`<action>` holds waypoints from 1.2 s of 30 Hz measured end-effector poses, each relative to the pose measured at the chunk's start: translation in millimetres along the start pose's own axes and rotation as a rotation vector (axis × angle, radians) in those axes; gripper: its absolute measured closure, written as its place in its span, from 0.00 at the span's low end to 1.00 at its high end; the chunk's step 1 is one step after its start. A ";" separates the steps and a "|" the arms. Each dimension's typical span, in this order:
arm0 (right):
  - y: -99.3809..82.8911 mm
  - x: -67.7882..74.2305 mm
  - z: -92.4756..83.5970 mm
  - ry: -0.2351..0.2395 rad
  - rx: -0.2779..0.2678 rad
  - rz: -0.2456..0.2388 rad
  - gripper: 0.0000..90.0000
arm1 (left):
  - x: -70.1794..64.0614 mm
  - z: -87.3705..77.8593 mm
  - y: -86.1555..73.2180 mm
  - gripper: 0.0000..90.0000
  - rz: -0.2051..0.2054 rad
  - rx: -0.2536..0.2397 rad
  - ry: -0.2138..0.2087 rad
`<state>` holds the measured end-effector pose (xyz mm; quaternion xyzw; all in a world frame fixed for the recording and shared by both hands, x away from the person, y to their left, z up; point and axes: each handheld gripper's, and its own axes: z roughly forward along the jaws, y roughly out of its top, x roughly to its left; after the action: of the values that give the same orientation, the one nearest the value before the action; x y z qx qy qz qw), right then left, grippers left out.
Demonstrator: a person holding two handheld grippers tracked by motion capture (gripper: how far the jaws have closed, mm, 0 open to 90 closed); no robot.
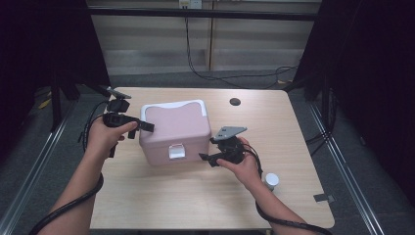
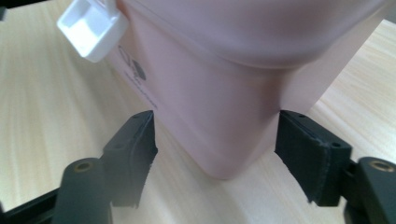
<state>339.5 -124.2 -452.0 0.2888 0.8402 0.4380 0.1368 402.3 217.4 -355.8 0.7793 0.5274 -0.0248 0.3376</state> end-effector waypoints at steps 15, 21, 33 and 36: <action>-29.9 1.3 -41.5 -0.008 0.047 -0.016 0.36 | -49.2 18.1 0.9 0.44 0.057 0.092 -0.047; -40.9 -2.8 -71.7 -0.048 0.099 0.109 0.61 | -70.1 24.0 0.9 0.54 0.074 0.113 -0.054; -60.3 32.0 -70.1 0.020 0.152 0.035 0.63 | -82.2 32.2 5.7 0.55 0.089 0.117 -0.051; -66.5 37.3 -63.4 0.034 0.156 0.023 0.63 | -82.3 34.3 7.3 0.55 0.092 0.117 -0.063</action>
<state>254.9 -173.3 -468.6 0.3010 0.8705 0.3777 0.0945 382.9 130.5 -346.1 0.8200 0.4777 -0.0649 0.3086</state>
